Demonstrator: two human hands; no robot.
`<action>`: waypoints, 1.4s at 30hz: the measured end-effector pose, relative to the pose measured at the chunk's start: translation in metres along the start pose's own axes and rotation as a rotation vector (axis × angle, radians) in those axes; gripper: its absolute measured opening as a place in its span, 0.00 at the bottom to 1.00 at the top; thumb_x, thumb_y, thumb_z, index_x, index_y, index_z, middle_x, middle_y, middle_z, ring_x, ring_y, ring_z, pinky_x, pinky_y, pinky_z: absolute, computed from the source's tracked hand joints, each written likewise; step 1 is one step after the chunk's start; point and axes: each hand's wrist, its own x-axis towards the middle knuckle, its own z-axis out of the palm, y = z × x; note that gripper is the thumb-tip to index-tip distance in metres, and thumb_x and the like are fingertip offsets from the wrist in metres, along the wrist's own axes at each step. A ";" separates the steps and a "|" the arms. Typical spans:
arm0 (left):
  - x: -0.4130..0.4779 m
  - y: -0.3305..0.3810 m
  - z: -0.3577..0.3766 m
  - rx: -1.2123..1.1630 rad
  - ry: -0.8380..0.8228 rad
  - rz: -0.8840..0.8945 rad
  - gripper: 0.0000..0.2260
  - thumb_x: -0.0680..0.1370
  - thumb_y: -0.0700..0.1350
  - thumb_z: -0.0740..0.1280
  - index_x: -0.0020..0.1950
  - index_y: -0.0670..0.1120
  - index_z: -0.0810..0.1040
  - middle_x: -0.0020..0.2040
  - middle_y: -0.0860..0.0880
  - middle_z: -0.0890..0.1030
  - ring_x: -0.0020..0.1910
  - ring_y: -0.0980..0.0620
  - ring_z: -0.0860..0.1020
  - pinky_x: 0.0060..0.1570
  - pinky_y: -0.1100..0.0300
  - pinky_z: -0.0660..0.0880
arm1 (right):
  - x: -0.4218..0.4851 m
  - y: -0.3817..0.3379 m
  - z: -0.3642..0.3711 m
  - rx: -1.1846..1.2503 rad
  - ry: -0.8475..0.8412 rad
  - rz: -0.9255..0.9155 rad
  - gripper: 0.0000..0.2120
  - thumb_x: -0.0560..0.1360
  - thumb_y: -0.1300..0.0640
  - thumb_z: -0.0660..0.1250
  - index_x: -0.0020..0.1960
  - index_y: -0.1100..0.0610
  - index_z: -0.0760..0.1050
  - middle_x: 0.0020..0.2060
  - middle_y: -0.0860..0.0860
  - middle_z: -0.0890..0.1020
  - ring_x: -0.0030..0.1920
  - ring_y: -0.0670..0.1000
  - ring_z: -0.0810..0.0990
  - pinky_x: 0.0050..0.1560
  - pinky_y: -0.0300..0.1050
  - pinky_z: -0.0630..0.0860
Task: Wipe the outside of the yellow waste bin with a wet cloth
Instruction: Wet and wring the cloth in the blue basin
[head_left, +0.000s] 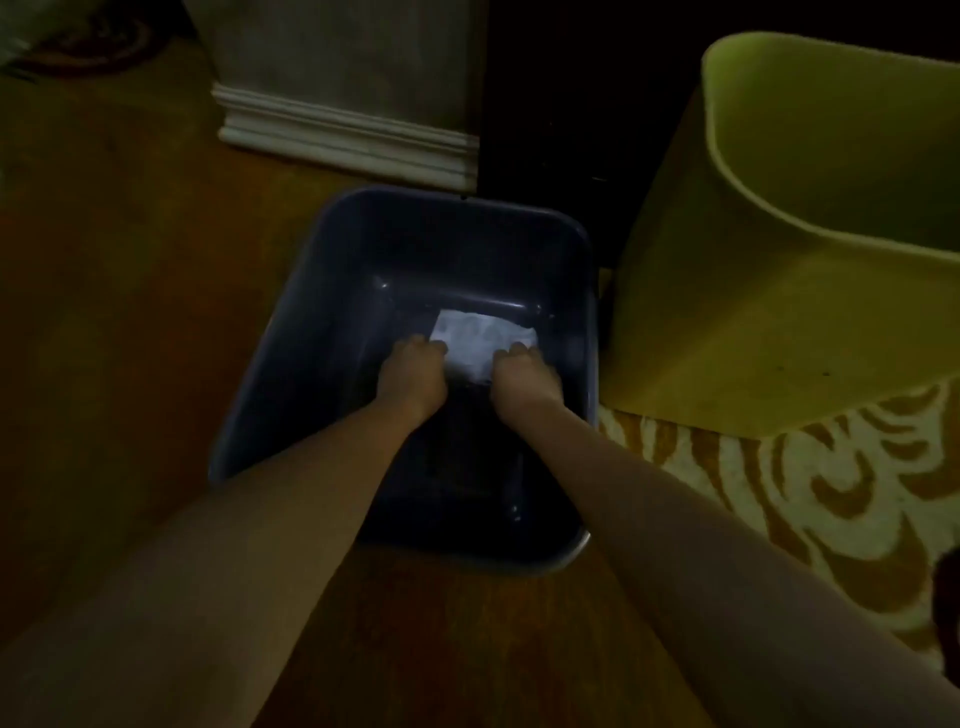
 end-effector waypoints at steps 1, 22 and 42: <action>0.001 0.000 0.000 0.030 -0.006 0.040 0.14 0.75 0.38 0.61 0.60 0.42 0.77 0.61 0.39 0.76 0.59 0.40 0.74 0.56 0.49 0.74 | 0.002 -0.001 -0.001 -0.026 -0.028 0.011 0.19 0.76 0.60 0.60 0.67 0.61 0.65 0.67 0.59 0.66 0.67 0.59 0.64 0.62 0.53 0.68; 0.013 0.002 0.009 0.302 0.123 0.253 0.09 0.76 0.40 0.61 0.52 0.43 0.79 0.53 0.44 0.81 0.52 0.46 0.78 0.49 0.55 0.71 | 0.013 0.000 0.016 -0.022 0.258 0.004 0.13 0.77 0.62 0.56 0.61 0.61 0.70 0.61 0.58 0.73 0.63 0.58 0.68 0.57 0.49 0.70; -0.024 0.024 -0.078 -0.342 0.185 0.305 0.05 0.75 0.40 0.66 0.49 0.43 0.80 0.45 0.47 0.83 0.44 0.50 0.80 0.44 0.56 0.76 | -0.046 0.010 -0.058 0.957 0.325 0.080 0.08 0.78 0.56 0.57 0.50 0.60 0.69 0.34 0.48 0.74 0.32 0.47 0.73 0.27 0.41 0.68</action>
